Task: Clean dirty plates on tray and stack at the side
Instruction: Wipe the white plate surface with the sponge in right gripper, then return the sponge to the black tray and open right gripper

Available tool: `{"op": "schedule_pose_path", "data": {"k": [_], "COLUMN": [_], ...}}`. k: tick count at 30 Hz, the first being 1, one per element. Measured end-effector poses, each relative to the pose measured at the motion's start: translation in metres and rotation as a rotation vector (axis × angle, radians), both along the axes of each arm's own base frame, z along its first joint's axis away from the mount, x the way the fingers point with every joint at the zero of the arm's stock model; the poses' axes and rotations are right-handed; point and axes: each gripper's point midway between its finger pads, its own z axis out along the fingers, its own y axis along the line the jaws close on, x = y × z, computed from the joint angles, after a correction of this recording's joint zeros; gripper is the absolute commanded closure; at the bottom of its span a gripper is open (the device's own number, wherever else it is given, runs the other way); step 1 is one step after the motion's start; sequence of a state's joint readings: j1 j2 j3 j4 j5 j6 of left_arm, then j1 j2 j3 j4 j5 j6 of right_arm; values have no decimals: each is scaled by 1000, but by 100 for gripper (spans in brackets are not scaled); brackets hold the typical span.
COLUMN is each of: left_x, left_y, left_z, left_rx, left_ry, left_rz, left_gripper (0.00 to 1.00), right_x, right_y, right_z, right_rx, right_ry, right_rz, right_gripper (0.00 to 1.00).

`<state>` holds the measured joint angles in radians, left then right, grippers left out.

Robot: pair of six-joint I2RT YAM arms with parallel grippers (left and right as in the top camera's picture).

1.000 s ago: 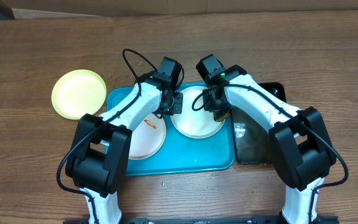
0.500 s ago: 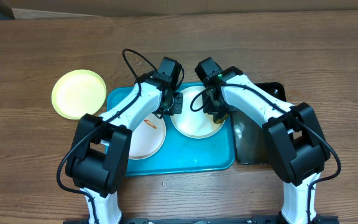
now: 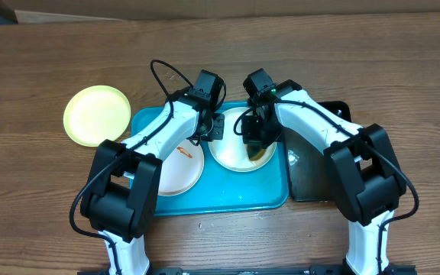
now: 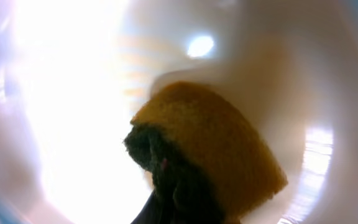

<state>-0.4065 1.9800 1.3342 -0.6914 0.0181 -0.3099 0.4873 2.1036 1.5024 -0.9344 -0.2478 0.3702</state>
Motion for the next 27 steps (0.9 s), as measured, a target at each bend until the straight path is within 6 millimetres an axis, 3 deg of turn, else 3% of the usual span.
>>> {"op": "schedule_pose_path", "data": {"k": [4, 8, 12, 13, 14, 18, 21, 24, 27], "left_x": [0, 0, 0, 0, 0, 0, 0, 0, 0], "left_y": [0, 0, 0, 0, 0, 0, 0, 0, 1], "left_z": [0, 0, 0, 0, 0, 0, 0, 0, 0], "left_rx": [0, 0, 0, 0, 0, 1, 0, 2, 5], "left_ry": [0, 0, 0, 0, 0, 1, 0, 0, -1], "left_rz": [0, 0, 0, 0, 0, 0, 0, 1, 1], "left_gripper": [96, 96, 95, 95, 95, 93, 92, 92, 91], "right_x": [-12, -15, 3, 3, 4, 1, -2, 0, 0], "right_y": [21, 13, -24, -29, -53, -102, -128, -145, -164], "right_z": [6, 23, 44, 45, 54, 77, 90, 90, 75], "right_rx": [149, 209, 201, 194, 161, 63, -14, -84, -192], "right_ry": [69, 145, 149, 151, 154, 137, 114, 89, 75], "right_rz": [74, 64, -16, -25, -70, -147, -180, -198, -235], "right_gripper": [96, 96, 96, 96, 96, 96, 96, 96, 96]}}
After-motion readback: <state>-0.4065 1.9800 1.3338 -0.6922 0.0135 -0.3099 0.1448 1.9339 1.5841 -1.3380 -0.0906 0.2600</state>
